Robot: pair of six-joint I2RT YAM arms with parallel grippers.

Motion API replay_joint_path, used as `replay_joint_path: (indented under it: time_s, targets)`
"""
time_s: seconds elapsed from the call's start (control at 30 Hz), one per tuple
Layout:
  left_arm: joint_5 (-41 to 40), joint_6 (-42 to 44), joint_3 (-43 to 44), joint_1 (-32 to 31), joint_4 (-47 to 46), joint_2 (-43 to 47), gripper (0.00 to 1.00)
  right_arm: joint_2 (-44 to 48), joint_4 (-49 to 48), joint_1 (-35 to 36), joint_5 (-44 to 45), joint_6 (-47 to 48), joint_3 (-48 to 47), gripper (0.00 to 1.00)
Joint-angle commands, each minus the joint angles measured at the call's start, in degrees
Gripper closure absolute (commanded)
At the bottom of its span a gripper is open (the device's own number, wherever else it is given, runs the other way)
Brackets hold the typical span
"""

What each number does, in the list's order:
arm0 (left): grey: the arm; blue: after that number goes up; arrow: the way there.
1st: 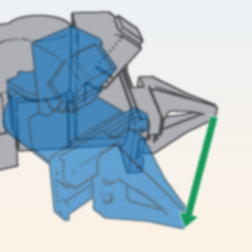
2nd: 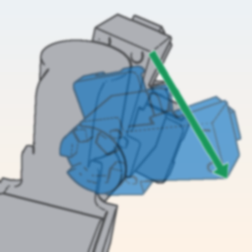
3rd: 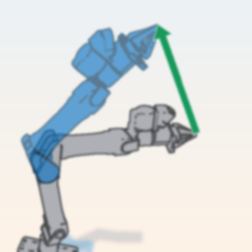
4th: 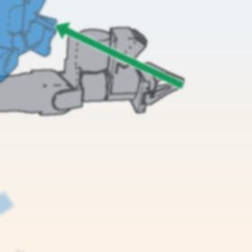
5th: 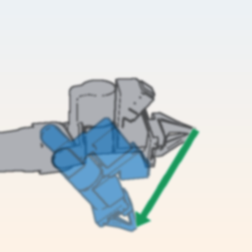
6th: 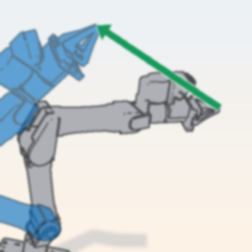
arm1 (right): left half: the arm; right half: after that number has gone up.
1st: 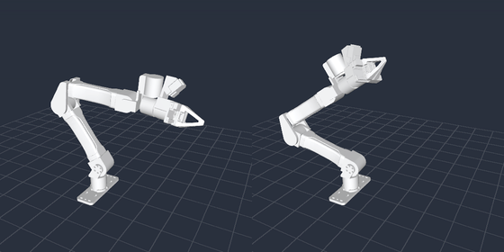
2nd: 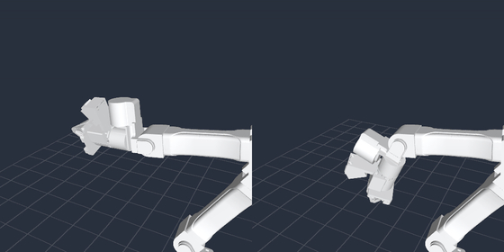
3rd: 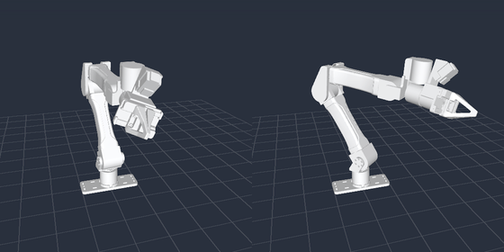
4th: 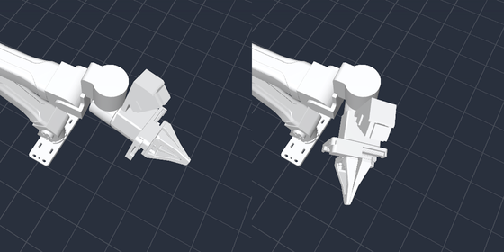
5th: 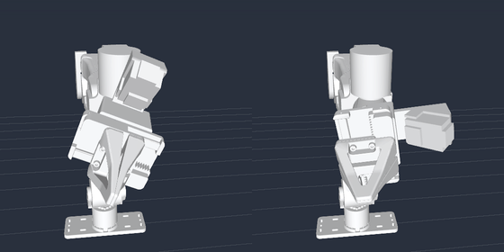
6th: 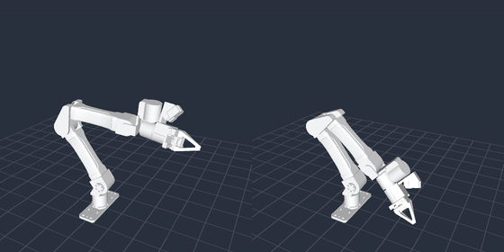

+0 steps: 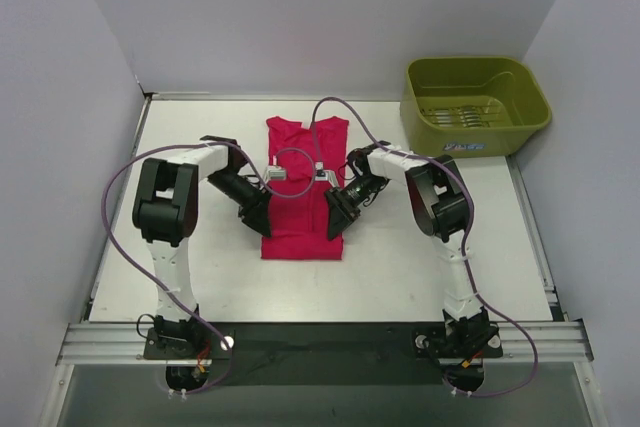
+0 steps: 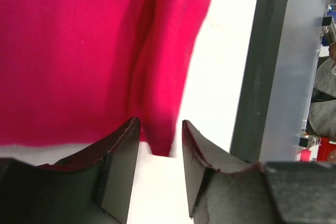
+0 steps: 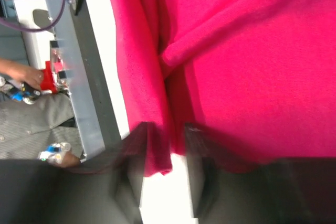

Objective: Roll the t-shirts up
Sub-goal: Roll the T-shirt to the center of the board.

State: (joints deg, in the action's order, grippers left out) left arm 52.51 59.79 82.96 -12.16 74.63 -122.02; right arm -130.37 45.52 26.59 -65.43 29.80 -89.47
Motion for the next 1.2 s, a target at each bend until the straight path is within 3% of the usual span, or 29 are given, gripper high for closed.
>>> replay_joint_path:
  time_s: [0.0, 0.03, 0.23, 0.37, 0.47, 0.5, 0.53, 0.6, 0.77, 0.93, 1.17]
  targets:
    - [0.9, -7.4, -1.4, 0.2, -5.2, 9.3, 0.51, 1.4, 3.1, -0.9, 1.5, 0.7, -2.9, 0.46]
    - [0.8, -8.5, -2.4, 0.4, -6.0, 10.6, 0.51, 2.3, 3.1, -1.6, 1.7, 1.0, -3.1, 0.41]
    - [-6.2, -14.3, -9.6, 1.2, -17.9, 25.6, 0.50, 11.8, 2.5, -6.0, 7.8, 3.8, -0.8, 0.36]
    - [-13.6, -16.4, -26.6, -2.4, -33.0, 42.2, 0.39, 21.5, -6.5, -8.9, 12.2, 2.6, 10.6, 0.34]
    - [-22.5, -17.2, -36.6, -11.5, -46.5, 52.4, 0.35, 32.1, -21.1, -8.1, 18.5, 0.0, 24.2, 0.31]
    - [-25.3, -17.7, -43.3, -14.2, -53.6, 54.8, 0.32, 38.5, -30.1, -5.8, 20.2, -0.1, 28.8, 0.30]
    - [-29.2, -18.4, -46.5, -20.4, -57.8, 57.0, 0.30, 41.6, -34.7, -4.4, 24.4, 0.8, 35.9, 0.30]
    - [-37.3, -18.2, -52.2, -25.5, -67.1, 62.1, 0.25, 49.9, -49.0, 1.1, 29.6, 0.4, 43.5, 0.29]
    - [-47.9, -15.9, -62.4, -35.4, -78.7, 64.9, 0.23, 57.1, -62.3, 9.7, 41.9, 0.7, 54.7, 0.26]
    - [-52.7, -14.3, -65.2, -38.1, -84.9, 63.4, 0.23, 61.0, -63.2, 13.7, 43.2, -0.2, 57.6, 0.26]
    - [-55.1, -10.4, -67.3, -40.0, -89.8, 58.0, 0.24, 63.8, -66.9, 17.8, 41.9, 7.1, 63.5, 0.24]
